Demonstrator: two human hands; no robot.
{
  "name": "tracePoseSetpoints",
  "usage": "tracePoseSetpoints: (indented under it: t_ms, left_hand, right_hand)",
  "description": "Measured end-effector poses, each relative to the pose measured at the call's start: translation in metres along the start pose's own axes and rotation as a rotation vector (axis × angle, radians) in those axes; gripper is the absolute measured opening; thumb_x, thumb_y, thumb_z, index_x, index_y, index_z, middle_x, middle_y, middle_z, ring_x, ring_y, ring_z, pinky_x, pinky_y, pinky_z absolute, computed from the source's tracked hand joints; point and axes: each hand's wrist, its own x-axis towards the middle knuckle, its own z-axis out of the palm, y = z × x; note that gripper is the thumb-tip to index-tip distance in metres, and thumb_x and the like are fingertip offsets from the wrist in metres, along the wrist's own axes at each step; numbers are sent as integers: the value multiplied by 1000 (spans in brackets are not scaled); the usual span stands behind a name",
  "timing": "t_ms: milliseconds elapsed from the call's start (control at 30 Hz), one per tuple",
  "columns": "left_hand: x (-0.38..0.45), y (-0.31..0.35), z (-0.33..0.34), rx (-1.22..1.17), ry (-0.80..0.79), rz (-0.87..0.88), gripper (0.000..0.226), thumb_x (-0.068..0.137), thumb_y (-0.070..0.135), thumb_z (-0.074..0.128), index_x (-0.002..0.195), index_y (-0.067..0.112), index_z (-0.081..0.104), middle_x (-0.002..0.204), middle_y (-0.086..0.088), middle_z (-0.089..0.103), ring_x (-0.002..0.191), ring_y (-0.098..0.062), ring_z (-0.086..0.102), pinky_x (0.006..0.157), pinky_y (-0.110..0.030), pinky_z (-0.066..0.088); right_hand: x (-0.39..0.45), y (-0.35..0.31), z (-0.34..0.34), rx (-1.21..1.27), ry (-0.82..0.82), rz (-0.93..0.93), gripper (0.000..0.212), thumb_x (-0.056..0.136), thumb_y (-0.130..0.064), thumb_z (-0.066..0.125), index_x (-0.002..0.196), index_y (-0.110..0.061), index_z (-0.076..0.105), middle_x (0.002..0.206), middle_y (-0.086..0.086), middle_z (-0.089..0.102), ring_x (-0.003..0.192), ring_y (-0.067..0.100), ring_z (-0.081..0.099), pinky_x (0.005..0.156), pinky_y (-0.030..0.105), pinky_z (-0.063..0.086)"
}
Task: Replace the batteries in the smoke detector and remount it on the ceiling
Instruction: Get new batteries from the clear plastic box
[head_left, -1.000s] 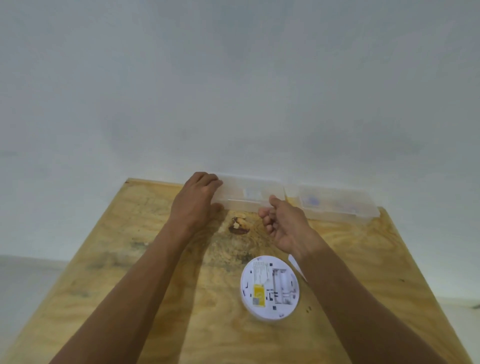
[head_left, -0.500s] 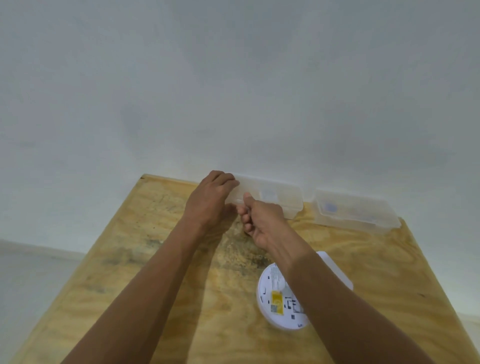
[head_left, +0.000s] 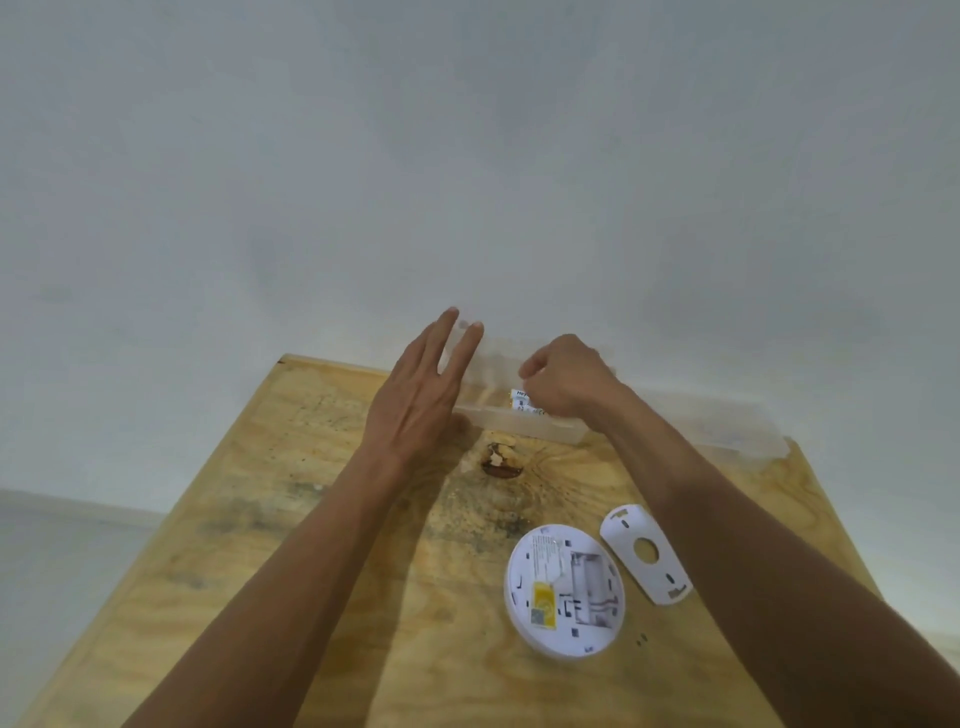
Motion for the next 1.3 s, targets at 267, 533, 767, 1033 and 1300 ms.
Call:
tracePoseSetpoints:
  t_ms: [267,533,767,1033,1300]
  left_hand:
    - [-4,4,1,46,14,-15,117,66,15,92,157,16,19,161,-23,28,142,-39,39,110,-50,43]
    - [-5,4,4,72,7,-12,116,68,15,89,156,16,14,161,-25,27,143,-40,39,113,-53,38]
    - [-5,5,3,94,-1,-33,116,70,14,88,157,17,12,162,-23,24,146,-38,35,116,-52,32]
    - [-5,6,4,103,-2,-45,108,76,5,80,158,17,10,164,-21,20,148,-38,31,119,-52,27]
    - [-6,5,8,117,2,-39,111,78,13,81,157,21,3,165,-19,17,149,-35,29,120,-52,26]
  right_hand:
    - [13,32,30,-367,59,-267,29,99,-27,44,93,-12,68,94,6,66,93,30,64,72,36,49]
    - [18,43,41,-492,98,-419,50,105,-44,19,99,-16,60,103,8,60,98,29,56,76,36,39]
    - [16,46,43,-452,71,-446,48,104,-48,12,87,-22,49,87,3,55,82,22,53,74,35,40]
    - [15,44,44,-520,27,-441,61,102,-56,5,90,-24,55,70,3,57,67,25,57,69,39,47]
    - [15,49,45,-292,365,-472,49,96,-62,40,77,-20,54,64,0,59,60,25,58,54,31,39]
